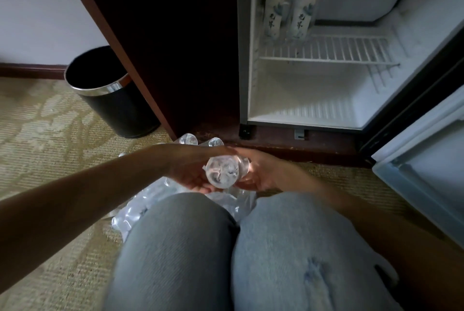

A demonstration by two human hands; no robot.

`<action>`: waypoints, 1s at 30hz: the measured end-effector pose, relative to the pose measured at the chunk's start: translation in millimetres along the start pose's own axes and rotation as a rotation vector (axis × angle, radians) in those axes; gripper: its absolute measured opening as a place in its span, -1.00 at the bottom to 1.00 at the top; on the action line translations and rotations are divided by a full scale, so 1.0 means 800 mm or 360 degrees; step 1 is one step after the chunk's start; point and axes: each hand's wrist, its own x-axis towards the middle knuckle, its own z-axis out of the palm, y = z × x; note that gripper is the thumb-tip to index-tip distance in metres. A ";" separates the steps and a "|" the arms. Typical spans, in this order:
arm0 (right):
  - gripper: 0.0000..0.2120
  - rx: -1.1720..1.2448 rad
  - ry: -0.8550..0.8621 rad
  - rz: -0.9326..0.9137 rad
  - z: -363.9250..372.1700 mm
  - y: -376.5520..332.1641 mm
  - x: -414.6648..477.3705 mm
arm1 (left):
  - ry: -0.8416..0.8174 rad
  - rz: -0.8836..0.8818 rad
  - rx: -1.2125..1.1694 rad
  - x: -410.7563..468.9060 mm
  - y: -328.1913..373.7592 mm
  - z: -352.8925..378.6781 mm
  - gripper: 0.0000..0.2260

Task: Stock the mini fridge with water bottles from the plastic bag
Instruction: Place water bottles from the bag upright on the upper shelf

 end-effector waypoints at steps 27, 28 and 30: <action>-0.32 0.0170 0.0623 -0.1395 -0.094 -0.108 -0.144 | 0.1214 0.0876 0.0178 0.048 0.188 0.100 -0.54; -0.31 0.0131 0.0648 -0.1410 -0.098 -0.110 -0.148 | 0.1246 0.0901 0.0207 0.050 0.192 0.101 -0.49; -0.34 0.0026 0.0729 -0.1456 -0.103 -0.113 -0.159 | 0.1295 0.0982 0.0191 0.055 0.199 0.100 -0.47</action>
